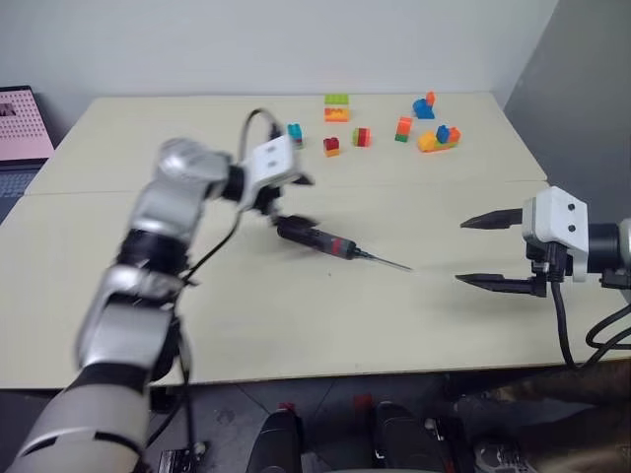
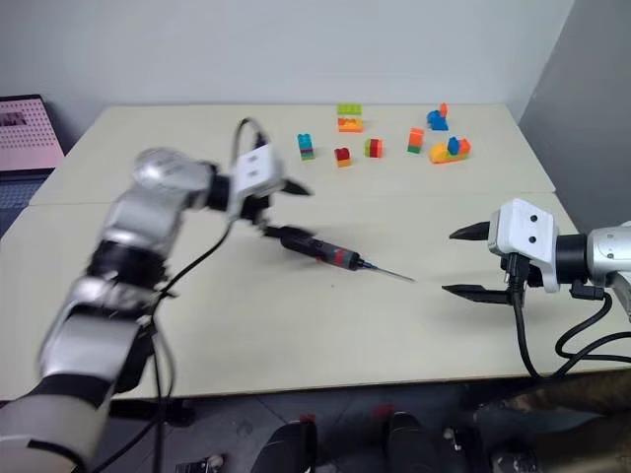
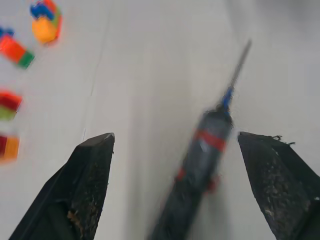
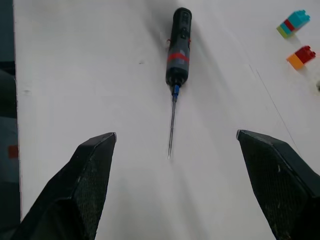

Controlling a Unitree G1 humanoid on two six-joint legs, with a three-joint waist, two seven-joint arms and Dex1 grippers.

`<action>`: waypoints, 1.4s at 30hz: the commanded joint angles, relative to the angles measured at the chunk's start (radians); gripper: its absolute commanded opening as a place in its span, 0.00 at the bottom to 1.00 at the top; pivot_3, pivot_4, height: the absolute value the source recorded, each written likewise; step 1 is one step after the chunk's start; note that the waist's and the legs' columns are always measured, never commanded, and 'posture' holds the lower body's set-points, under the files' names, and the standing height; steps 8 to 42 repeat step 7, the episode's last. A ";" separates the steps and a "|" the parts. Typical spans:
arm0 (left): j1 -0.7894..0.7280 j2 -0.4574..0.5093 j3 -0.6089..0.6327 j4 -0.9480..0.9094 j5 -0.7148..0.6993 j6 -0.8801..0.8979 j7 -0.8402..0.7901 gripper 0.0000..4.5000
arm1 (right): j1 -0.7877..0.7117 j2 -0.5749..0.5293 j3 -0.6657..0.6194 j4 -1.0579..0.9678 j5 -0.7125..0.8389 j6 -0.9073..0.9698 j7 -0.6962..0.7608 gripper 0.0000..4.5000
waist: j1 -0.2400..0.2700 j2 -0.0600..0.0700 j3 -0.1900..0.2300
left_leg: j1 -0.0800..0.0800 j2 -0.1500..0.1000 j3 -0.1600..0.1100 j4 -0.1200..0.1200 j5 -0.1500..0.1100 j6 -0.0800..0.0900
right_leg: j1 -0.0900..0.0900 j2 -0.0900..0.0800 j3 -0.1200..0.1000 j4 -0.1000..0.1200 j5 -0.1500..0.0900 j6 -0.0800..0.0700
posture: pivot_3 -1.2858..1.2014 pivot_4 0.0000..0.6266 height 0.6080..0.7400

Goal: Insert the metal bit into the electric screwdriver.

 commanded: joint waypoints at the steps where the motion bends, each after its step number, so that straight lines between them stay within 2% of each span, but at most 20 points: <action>1: 0.123 0.125 0.084 -0.201 -0.063 0.101 -0.026 0.91 | 0.014 -0.016 -0.056 -0.011 0.023 -0.010 0.003 0.90 | 0.010 -0.002 0.001 | -0.001 0.000 -0.001 0.001 0.000 0.000 | 0.000 0.000 -0.001 0.000 0.000 0.000 | 0.52 0.24 1.00; 3: 0.203 0.185 0.115 -0.259 -0.090 0.137 -0.038 0.91 | 0.021 -0.019 -0.060 -0.005 0.030 -0.010 0.013 0.90 | 0.020 -0.004 0.002 | -0.002 0.000 -0.001 0.001 0.000 0.000 | 0.000 0.000 -0.001 0.000 -0.001 0.002 | 0.52 0.24 1.00; 7: 0.225 0.183 0.127 -0.308 -0.141 0.244 0.001 0.91 | 0.022 -0.025 -0.054 0.006 0.040 -0.014 0.027 0.90 | 0.037 -0.004 0.002 | -0.001 0.000 -0.001 0.007 0.000 0.000 | 0.003 -0.001 -0.003 0.000 -0.003 -0.004 | 0.52 0.24 1.00; 42: 0.225 0.183 0.127 -0.308 -0.141 0.244 0.001 0.91 | 0.022 -0.025 -0.054 0.006 0.040 -0.014 0.027 0.90 | 0.037 -0.004 0.002 | -0.001 0.000 -0.001 0.007 0.000 0.000 | 0.003 -0.001 -0.003 0.000 -0.003 -0.004 | 0.52 0.24 1.00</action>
